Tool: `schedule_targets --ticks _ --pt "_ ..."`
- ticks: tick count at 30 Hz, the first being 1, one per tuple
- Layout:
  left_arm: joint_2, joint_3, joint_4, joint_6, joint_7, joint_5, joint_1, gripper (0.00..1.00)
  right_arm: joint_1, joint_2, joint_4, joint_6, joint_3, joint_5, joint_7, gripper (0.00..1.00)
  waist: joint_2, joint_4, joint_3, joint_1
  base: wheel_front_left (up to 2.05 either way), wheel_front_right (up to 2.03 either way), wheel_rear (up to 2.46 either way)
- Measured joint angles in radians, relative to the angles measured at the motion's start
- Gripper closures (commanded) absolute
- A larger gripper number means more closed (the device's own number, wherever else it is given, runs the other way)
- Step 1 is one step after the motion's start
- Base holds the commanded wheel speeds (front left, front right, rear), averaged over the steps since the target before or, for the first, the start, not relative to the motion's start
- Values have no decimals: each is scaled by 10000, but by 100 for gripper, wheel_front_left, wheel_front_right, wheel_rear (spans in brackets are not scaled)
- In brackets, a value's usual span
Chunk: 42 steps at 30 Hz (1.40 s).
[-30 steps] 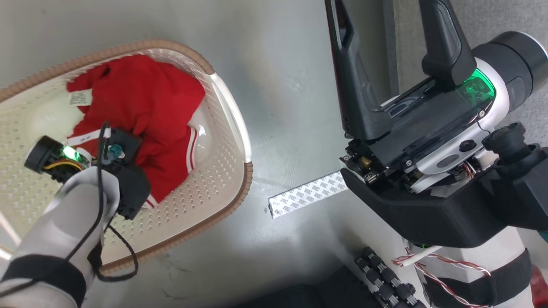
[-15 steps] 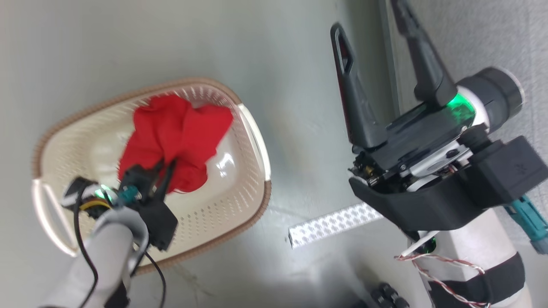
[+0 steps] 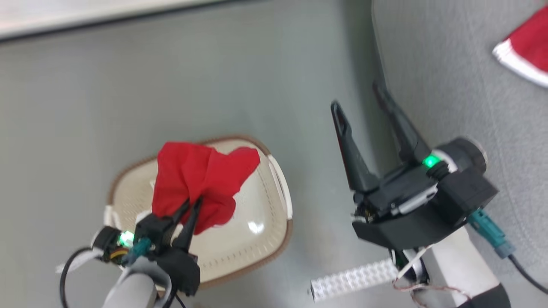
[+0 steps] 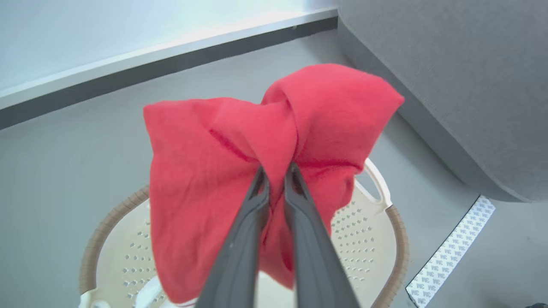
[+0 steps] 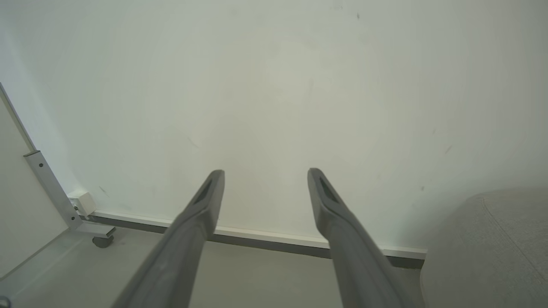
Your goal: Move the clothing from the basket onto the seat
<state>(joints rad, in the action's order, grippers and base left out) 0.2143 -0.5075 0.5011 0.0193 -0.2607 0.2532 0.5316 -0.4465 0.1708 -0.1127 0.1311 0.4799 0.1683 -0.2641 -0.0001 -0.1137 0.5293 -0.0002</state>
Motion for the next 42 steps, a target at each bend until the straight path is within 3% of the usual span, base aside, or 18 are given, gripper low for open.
schedule_targets --ticks 13,27,34,42 --pt "159 621 -2604 174 0 -59 -1798 100 1688 90 1014 0 222 750 0 0 -1 529 -2604 0 0 0 0" --pt "464 523 -3891 261 96 -167 -2266 100 3047 332 1440 0 903 1442 0 0 -1 726 -4949 0 0 0 0" --pt "616 151 -4451 176 422 -487 -2212 100 3052 568 1342 0 1262 1511 0 0 0 684 -5563 1 0 0 0" --pt "560 -355 -4721 84 633 -802 -1869 100 2688 926 1429 0 1720 920 -2 0 0 412 -5549 3 0 0 0"
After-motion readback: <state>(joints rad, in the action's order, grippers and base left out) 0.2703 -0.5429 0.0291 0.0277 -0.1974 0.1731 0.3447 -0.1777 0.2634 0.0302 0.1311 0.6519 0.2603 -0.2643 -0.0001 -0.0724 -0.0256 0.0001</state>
